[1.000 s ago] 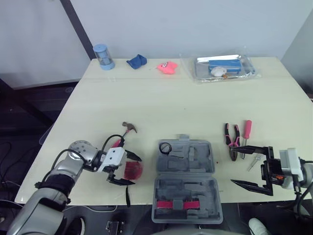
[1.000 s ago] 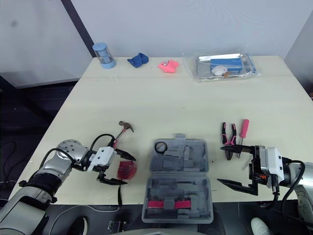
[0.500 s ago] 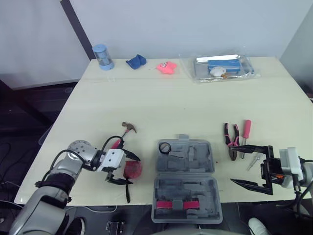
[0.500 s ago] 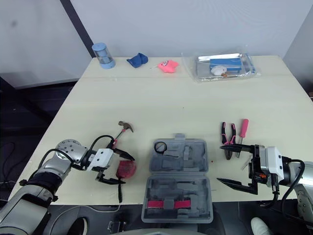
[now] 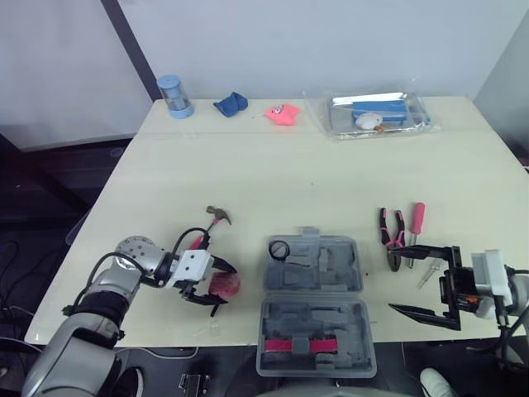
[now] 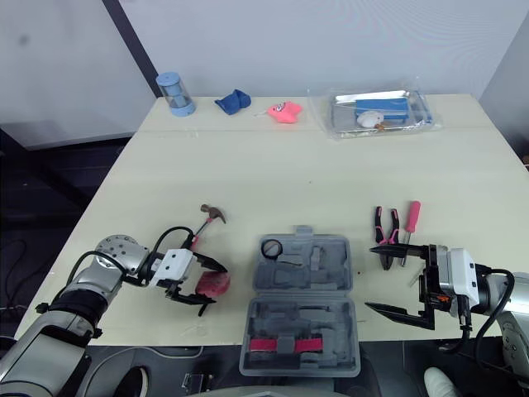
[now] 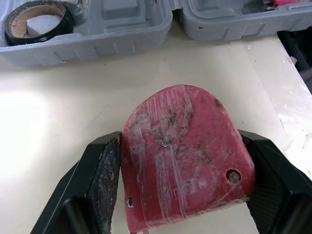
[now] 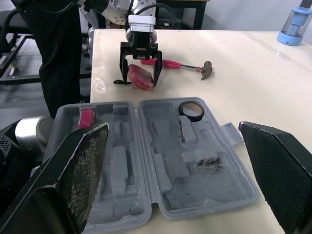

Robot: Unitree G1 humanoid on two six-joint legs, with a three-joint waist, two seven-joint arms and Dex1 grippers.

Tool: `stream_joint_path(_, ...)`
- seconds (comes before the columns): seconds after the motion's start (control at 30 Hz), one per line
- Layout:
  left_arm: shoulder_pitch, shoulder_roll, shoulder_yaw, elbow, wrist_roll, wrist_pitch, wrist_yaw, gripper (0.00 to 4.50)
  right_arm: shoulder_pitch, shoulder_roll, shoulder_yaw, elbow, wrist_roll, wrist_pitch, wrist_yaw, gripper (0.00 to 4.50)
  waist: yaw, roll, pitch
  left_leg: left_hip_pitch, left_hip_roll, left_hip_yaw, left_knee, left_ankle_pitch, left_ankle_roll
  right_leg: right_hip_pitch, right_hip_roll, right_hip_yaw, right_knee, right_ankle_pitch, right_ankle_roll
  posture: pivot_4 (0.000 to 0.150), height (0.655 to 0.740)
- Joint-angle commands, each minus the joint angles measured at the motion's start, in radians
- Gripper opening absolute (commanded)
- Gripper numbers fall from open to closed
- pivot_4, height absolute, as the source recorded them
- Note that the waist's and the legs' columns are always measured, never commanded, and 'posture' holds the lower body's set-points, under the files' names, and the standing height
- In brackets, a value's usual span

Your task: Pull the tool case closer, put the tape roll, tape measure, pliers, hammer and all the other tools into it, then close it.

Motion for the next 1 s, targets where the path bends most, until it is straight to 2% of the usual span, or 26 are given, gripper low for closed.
stream_joint_path(0.03,0.016,0.012,0.012,-0.034,-0.015,0.005,-0.053,2.94,0.003,-0.005,-0.002,-0.021,0.013,-0.004,-0.001,4.5,0.0,0.0,0.0,0.0,0.0,0.0,0.0,0.0,0.0,0.0,0.0,0.0,0.0,0.0,0.0,0.15,0.74)
stream_joint_path(0.4,0.043,0.026,0.029,-0.078,-0.026,0.057,-0.053,2.94,-0.004,-0.007,0.005,-0.015,0.011,-0.006,0.0,4.5,0.0,0.0,0.0,0.0,0.0,0.0,0.0,0.0,0.0,0.0,0.0,0.0,0.0,0.0,0.0,0.15,0.74)
stream_joint_path(0.47,0.048,0.027,0.036,-0.082,-0.021,0.054,-0.049,3.98,-0.004,-0.008,0.006,-0.012,0.011,-0.007,0.001,4.5,0.0,0.0,0.0,0.0,0.0,0.0,0.0,0.0,0.0,0.0,0.0,0.0,0.0,0.0,0.0,0.15,0.74)
stream_joint_path(0.5,0.05,0.026,0.04,-0.082,-0.022,0.048,-0.046,4.28,-0.005,-0.009,0.006,-0.011,0.011,-0.007,0.001,4.5,0.0,0.0,0.0,0.0,0.0,0.0,0.0,0.0,0.0,0.0,0.0,0.0,0.0,0.0,0.0,0.15,0.74)
stream_joint_path(0.53,0.052,0.025,0.043,-0.084,-0.025,0.046,-0.045,4.4,-0.005,-0.009,0.007,-0.011,0.01,-0.007,0.002,4.5,0.0,0.0,0.0,0.0,0.0,0.0,0.0,0.0,0.0,0.0,0.0,0.0,0.001,0.0,0.0,0.15,0.74)
stream_joint_path(0.77,0.061,0.022,0.061,-0.086,-0.042,0.074,-0.052,4.4,-0.006,-0.01,0.006,-0.004,0.009,-0.011,0.005,4.5,0.001,0.0,0.0,0.0,0.0,0.0,0.0,0.0,0.0,0.0,0.0,0.0,0.001,0.0,0.0,0.15,0.74)
stream_joint_path(1.0,0.071,0.031,0.071,-0.132,-0.131,0.196,-0.053,4.4,-0.002,-0.007,0.006,-0.005,0.006,-0.014,0.003,4.5,0.0,0.0,0.0,0.0,0.0,0.0,0.001,0.0,0.0,0.0,0.0,0.0,0.001,0.0,0.0,0.15,0.74)
